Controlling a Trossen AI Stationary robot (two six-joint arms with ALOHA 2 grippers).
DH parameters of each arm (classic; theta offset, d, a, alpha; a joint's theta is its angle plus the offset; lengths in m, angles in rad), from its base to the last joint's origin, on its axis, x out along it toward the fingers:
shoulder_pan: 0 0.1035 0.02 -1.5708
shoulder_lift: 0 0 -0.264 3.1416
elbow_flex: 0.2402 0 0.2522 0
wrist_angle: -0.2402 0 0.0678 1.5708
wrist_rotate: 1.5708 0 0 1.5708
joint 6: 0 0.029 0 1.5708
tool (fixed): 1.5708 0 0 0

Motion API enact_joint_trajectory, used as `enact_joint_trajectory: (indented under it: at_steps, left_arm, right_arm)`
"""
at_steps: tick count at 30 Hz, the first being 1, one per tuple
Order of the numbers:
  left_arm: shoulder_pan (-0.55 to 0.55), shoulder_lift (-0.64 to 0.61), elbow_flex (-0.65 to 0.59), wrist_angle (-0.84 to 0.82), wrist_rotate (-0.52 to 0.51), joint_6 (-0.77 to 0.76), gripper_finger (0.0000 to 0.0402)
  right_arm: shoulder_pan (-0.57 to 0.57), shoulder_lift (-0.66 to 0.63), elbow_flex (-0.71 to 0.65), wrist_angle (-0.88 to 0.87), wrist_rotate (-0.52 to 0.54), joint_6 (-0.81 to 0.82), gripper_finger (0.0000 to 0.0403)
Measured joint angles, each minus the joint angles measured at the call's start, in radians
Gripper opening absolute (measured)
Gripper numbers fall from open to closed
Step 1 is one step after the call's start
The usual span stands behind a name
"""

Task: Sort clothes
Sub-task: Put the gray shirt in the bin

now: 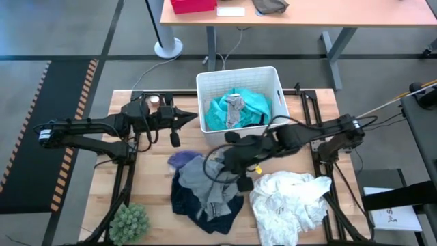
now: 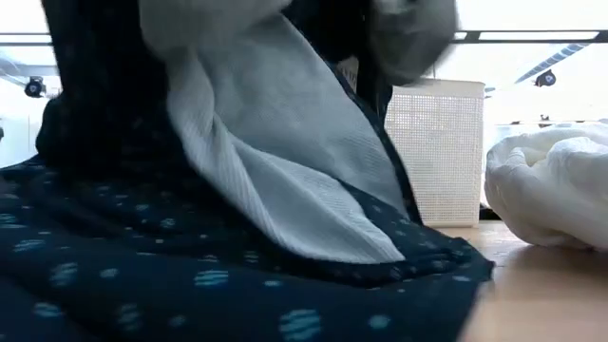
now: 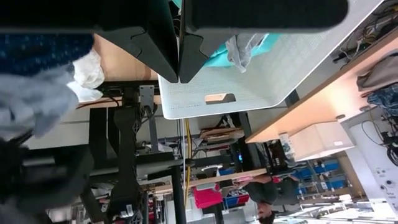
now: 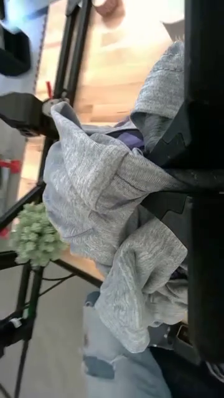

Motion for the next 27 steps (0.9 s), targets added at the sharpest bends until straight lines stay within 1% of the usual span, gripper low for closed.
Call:
enact_joint_trajectory:
  at_steps: [11, 16, 23, 27]
  left_arm:
    - [0.0, 0.0, 0.0, 0.001, -0.001, -0.004, 0.0]
    - [0.0, 0.0, 0.0, 0.002, -0.002, -0.007, 0.0]
    - [0.0, 0.0, 0.0, -0.004, -0.002, -0.007, 0.0]
    - [0.0, 0.0, 0.0, -0.055, -0.007, -0.017, 0.0]
  right_arm:
    - [-0.005, -0.115, 0.0, 0.029, 0.013, -0.019, 0.0009]
    - [-0.005, -0.157, 0.0, 0.034, 0.043, -0.041, 0.0009]
    - [-0.007, -0.174, 0.0, 0.023, 0.053, -0.054, 0.0009]
    - [-0.007, -0.159, 0.0, -0.034, 0.053, -0.041, 0.0009]
